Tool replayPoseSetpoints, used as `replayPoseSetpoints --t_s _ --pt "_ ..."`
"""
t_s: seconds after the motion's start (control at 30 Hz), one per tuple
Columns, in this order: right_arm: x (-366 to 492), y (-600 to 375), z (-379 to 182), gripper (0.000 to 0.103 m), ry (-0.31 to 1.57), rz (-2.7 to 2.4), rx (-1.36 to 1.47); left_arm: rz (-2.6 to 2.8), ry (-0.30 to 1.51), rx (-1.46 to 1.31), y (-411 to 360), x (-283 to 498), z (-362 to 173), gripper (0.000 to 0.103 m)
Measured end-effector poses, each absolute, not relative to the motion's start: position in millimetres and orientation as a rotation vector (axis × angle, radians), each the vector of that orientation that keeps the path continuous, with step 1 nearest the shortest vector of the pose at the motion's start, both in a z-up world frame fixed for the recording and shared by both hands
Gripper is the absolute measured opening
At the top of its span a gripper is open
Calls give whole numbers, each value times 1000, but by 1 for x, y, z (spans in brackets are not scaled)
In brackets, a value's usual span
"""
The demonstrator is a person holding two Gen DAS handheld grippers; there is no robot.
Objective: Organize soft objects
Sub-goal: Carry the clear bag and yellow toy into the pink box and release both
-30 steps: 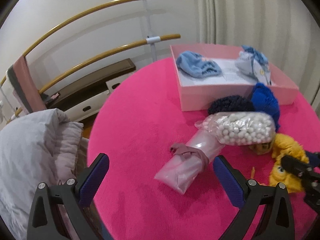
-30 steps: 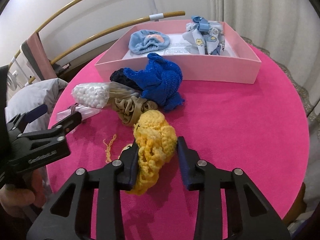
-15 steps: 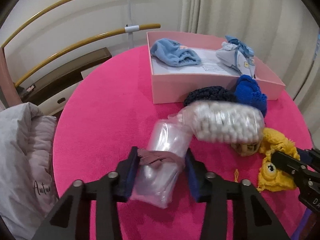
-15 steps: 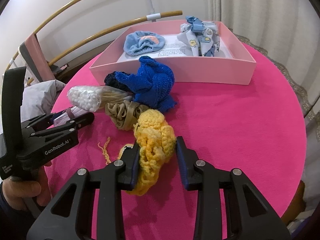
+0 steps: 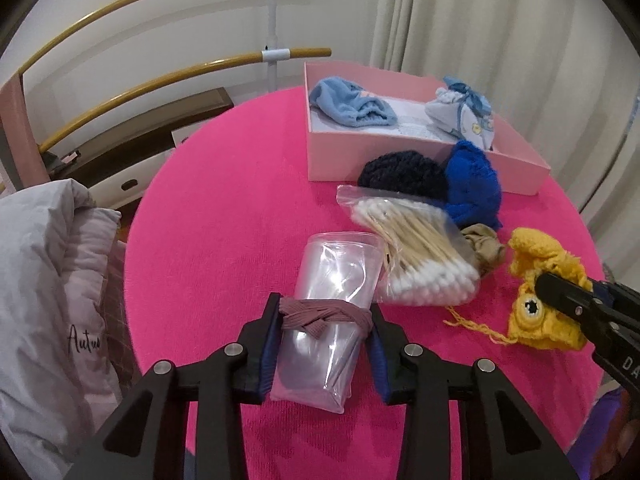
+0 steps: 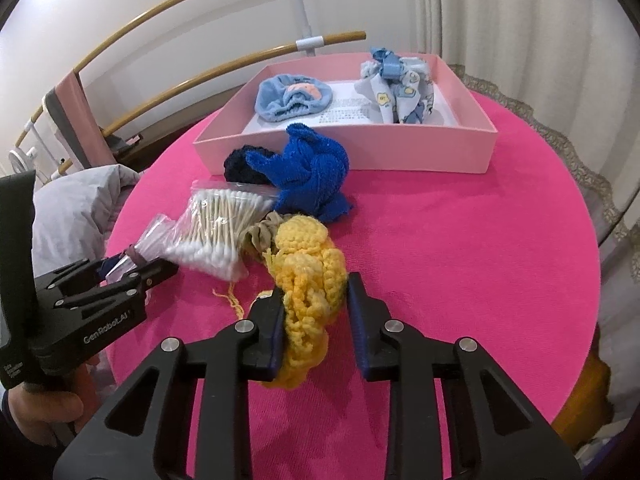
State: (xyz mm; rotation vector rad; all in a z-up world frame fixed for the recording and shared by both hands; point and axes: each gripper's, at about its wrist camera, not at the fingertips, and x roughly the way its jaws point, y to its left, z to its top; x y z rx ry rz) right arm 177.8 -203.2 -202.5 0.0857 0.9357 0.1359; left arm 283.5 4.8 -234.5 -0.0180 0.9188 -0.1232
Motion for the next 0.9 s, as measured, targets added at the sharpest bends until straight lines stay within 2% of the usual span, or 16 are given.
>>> replayPoseSetpoints --t_s 0.43,0.9 --pt "169 -208 -170 24 867 135 77 -108 806 -2 2 237 -173 35" --pt "224 -217 -93 24 719 126 14 -110 648 41 -21 271 -103 35"
